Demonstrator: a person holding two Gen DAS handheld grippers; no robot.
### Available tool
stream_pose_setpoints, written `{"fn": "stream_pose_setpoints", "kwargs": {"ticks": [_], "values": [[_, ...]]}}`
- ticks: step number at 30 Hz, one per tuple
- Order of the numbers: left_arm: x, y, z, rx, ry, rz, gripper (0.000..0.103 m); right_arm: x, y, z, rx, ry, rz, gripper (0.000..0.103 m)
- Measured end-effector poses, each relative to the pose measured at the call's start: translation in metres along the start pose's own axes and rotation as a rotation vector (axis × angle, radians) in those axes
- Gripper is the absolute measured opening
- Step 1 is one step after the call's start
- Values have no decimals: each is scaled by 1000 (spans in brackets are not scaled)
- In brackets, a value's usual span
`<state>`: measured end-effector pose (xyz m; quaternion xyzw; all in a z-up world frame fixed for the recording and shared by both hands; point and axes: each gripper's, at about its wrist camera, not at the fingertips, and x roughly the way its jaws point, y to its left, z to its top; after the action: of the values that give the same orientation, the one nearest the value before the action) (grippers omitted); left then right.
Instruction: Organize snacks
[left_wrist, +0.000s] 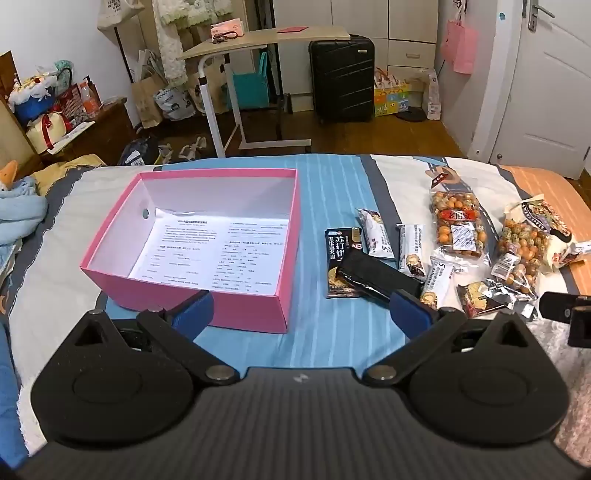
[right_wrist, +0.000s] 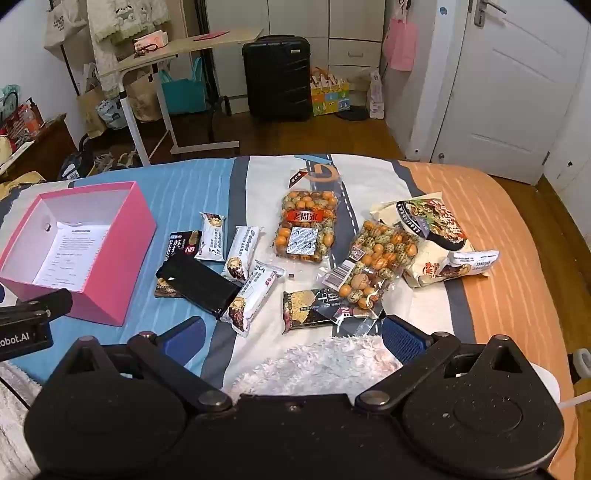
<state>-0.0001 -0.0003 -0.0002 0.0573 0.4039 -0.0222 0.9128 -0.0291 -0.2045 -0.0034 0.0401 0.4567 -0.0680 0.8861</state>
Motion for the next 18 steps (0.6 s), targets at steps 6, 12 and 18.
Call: {"fn": "stream_pose_setpoints", "kwargs": {"ticks": [6,12,18], "values": [[0,1,0,-10,-1,-19,103,-2,4,0,-2,-6,2,103],[1,-3,6,-3,-5,-32,103,6,-12,4,0,-2,0,103],[1,6,3,-27,-11,-30,103,-1,2,5,-19,-10,-28,103]]}}
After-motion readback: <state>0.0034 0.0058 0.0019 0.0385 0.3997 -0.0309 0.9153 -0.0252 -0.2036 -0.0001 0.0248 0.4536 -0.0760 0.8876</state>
